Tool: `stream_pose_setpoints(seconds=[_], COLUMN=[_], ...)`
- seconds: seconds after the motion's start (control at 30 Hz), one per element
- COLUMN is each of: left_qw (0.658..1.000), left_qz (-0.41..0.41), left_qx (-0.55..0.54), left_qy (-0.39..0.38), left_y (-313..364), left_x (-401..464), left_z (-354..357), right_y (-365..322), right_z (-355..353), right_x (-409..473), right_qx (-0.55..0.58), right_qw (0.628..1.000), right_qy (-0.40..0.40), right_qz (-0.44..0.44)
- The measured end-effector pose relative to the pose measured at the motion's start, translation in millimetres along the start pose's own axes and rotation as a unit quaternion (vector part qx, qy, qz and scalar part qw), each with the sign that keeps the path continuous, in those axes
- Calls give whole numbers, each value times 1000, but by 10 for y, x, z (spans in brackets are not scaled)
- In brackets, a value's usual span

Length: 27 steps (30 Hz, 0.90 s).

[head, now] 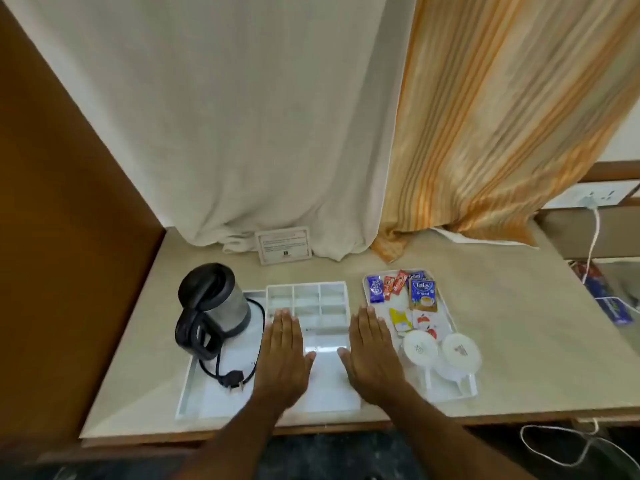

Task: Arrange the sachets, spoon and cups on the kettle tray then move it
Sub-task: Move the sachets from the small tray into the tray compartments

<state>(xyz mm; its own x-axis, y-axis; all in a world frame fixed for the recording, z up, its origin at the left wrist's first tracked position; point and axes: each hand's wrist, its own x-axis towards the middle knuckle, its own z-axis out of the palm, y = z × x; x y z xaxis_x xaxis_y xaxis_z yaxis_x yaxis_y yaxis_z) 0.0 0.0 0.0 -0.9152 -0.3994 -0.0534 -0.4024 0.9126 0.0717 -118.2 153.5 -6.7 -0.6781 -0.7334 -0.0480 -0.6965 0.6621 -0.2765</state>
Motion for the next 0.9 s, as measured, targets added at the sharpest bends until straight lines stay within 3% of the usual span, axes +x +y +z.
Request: stream_pose_setpoints(seconds=[0.13, 0.3, 0.4, 0.53, 0.57, 0.7, 0.9], left_qw=[998, 996, 996, 994, 994, 994, 991], left_qz=[-21, -18, -10, -9, -6, -6, -18], left_qx=[-19, -30, -30, -35, -37, -45, -34], left_qy=[-54, -76, -87, -99, -99, -99, -127], left_y=[81, 89, 46, 15, 13, 4, -2], left_x=[-223, -249, -232, -220, -222, -232, -220], left_z=[352, 513, 566, 610, 614, 629, 646], right_y=[-5, -69, -137, 36, 144, 527, 612], right_z=[304, 367, 237, -118, -199, -259, -166], right_x=[-238, -299, -143, 581, 778, 1293, 1606], right_qx=[-8, 26, 107, 138, 131, 148, 170], right_qw=[996, 994, 993, 948, 941, 935, 907], right_qy=[-94, -106, -31, 187, 197, 83, 26], right_qz=[6, 31, 44, 218, 242, 312, 383])
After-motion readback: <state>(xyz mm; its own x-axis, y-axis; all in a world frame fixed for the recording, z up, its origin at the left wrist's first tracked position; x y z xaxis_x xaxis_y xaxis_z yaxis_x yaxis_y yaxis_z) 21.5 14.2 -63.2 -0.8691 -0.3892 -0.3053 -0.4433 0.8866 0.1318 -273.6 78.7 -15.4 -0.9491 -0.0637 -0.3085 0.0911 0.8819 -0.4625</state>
